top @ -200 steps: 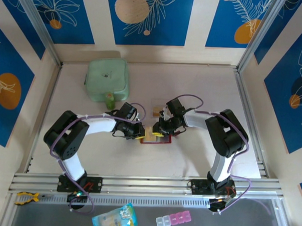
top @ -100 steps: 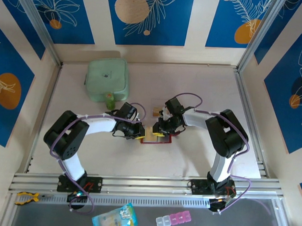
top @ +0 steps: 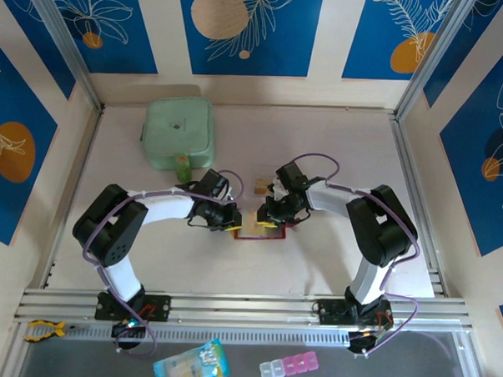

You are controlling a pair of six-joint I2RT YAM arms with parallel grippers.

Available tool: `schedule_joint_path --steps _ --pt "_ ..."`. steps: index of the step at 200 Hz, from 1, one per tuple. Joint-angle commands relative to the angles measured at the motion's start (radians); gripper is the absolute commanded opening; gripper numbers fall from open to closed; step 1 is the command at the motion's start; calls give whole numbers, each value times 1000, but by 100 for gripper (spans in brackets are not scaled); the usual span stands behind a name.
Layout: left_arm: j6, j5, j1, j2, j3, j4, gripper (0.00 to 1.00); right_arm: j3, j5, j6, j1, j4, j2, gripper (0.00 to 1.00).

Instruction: Take the credit cards out of the card holder

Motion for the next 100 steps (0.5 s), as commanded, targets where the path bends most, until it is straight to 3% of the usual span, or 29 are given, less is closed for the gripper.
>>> schedule_joint_path --steps 1,100 --pt "32 -25 9 -23 42 -61 14 16 0 -15 3 -36 -36 23" --pt "41 -14 -32 -5 148 -108 13 -37 -19 5 -27 -2 -94 23"
